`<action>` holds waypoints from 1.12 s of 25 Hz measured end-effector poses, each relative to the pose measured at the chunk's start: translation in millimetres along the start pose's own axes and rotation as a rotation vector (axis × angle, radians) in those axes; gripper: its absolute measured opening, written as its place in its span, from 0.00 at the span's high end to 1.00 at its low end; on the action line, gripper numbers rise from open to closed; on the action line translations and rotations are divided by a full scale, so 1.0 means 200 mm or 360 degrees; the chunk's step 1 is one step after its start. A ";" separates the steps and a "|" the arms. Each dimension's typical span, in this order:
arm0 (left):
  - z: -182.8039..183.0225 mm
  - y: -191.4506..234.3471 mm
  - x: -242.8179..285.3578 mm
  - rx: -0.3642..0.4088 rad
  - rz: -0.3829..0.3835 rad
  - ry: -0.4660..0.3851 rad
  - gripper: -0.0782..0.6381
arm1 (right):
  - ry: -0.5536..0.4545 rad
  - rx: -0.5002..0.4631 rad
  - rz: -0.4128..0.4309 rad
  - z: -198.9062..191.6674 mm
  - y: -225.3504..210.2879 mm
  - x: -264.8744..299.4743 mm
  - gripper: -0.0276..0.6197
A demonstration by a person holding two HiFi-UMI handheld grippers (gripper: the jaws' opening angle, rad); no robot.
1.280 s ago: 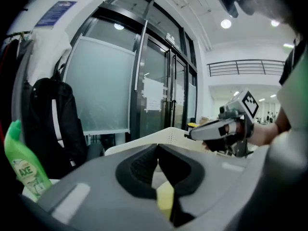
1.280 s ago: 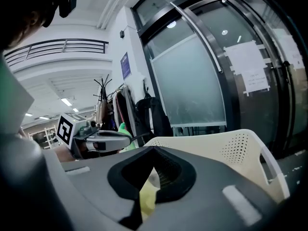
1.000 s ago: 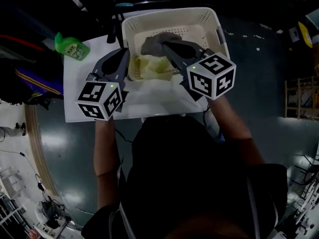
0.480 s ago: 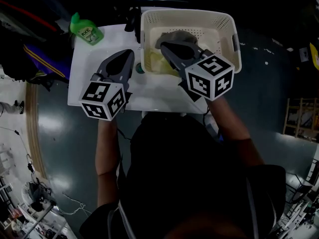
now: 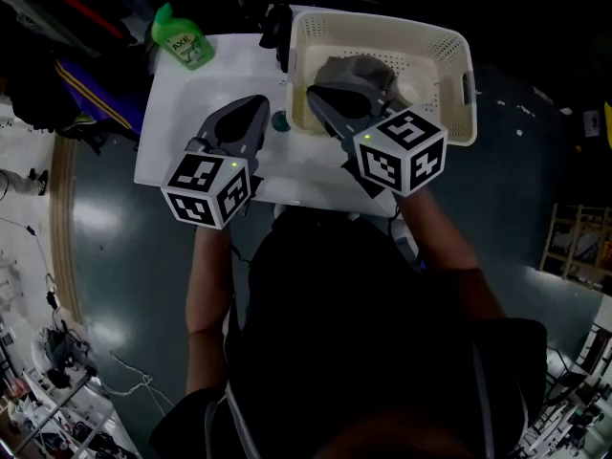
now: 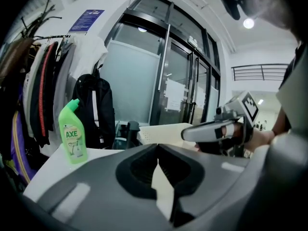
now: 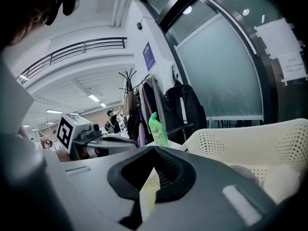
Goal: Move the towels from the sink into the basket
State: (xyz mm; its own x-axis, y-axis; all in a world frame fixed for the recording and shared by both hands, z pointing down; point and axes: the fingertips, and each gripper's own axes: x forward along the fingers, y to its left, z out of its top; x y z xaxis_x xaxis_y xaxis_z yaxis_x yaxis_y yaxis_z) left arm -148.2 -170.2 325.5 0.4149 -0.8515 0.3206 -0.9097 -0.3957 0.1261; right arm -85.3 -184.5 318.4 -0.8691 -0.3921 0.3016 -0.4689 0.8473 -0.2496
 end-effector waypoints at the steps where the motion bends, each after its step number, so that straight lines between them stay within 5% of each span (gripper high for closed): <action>1: 0.00 0.00 0.00 -0.0003 0.0002 -0.0001 0.88 | 0.0002 0.0002 0.0003 -0.01 0.01 0.00 0.97; 28: -0.05 -0.05 -0.01 -0.0037 -0.0042 0.0018 0.88 | 0.0016 -0.0013 -0.0018 -0.05 0.06 -0.01 0.97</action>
State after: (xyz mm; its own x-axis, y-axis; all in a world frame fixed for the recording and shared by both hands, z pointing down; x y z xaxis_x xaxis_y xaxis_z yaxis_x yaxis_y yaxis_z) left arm -140.6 -160.4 333.2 0.4388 -0.8368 0.3274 -0.8986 -0.4099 0.1567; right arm -87.1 -170.2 322.9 -0.8622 -0.3980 0.3135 -0.4772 0.8457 -0.2389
